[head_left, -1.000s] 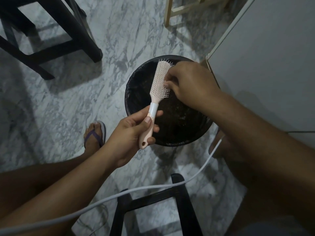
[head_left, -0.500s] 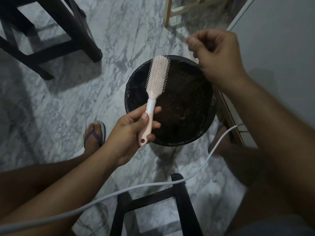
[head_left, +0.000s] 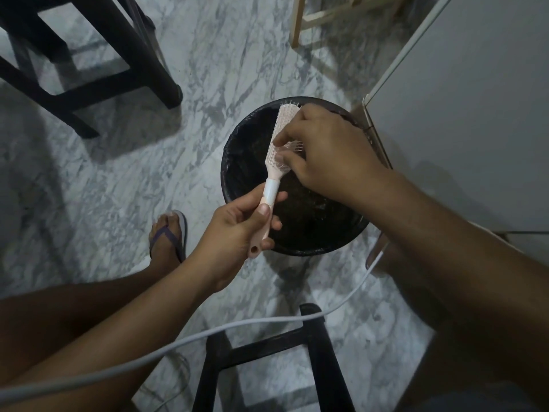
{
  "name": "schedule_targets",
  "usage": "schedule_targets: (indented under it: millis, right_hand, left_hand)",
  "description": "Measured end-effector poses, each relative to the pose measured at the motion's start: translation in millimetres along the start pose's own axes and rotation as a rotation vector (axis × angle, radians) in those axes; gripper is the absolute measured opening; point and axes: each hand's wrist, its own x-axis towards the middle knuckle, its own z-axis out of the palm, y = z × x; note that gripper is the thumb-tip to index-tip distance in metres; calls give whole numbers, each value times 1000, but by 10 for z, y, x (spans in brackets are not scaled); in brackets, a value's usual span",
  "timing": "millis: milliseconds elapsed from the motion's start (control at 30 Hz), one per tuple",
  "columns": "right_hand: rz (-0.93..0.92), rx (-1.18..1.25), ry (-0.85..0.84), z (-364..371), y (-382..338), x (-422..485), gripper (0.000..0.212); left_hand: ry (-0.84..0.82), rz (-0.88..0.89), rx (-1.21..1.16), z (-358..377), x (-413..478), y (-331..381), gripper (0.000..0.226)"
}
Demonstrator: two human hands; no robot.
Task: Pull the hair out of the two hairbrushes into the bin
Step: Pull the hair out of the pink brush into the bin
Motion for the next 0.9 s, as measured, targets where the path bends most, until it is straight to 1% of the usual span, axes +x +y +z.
schedule_targets:
  millis: [67, 133, 200, 267, 333, 400, 433, 467, 500, 533, 633, 667, 700, 767, 900]
  right_hand:
    - [7, -67, -19, 2, -27, 3, 24]
    - [4, -107, -22, 49, -42, 10, 23]
    - [-17, -52, 24, 136, -28, 12, 20]
    - [2, 105, 79, 197, 16, 17, 15]
    - [63, 319, 145, 156, 76, 60, 10]
    - [159, 498, 262, 1, 166, 127, 11]
    - [190, 534, 320, -97, 221, 160, 11]
    - [196, 527, 356, -189, 272, 182, 12]
    - [176, 494, 353, -265, 313, 185, 11]
    - [146, 447, 300, -302, 334, 167, 10]
    - [75, 224, 47, -202, 307, 76, 11]
    - [57, 149, 13, -130, 287, 53, 14]
    - [49, 99, 9, -73, 267, 41, 18]
    - [47, 60, 53, -20, 256, 43, 22]
    - [48, 134, 183, -13, 245, 16, 22]
  left_hand:
    - [-6, -6, 36, 1, -25, -26, 35]
    - [7, -19, 22, 13, -41, -37, 36]
    - [22, -33, -30, 21, -30, -9, 37]
    - [22, -43, -102, 19, -2, 40, 39]
    - [3, -37, -166, 17, 10, 65, 41]
    - [-12, -22, -176, 22, 8, 64, 41]
    - [-15, -14, -165, 18, 8, 52, 41]
    - [-18, -6, -154, 10, 7, 43, 41]
    - [-20, 1, -144, 0, 9, 38, 41]
    - [-23, 7, -139, -7, 9, 39, 41]
    - [-28, 3, -155, -8, 3, 45, 42]
    - [-30, 2, -151, -6, 0, 49, 42]
    - [-32, 6, -129, -5, 0, 51, 42]
    - [-43, 30, -73, -15, -3, 68, 37]
    - [-42, 32, -81, -41, 0, 146, 38]
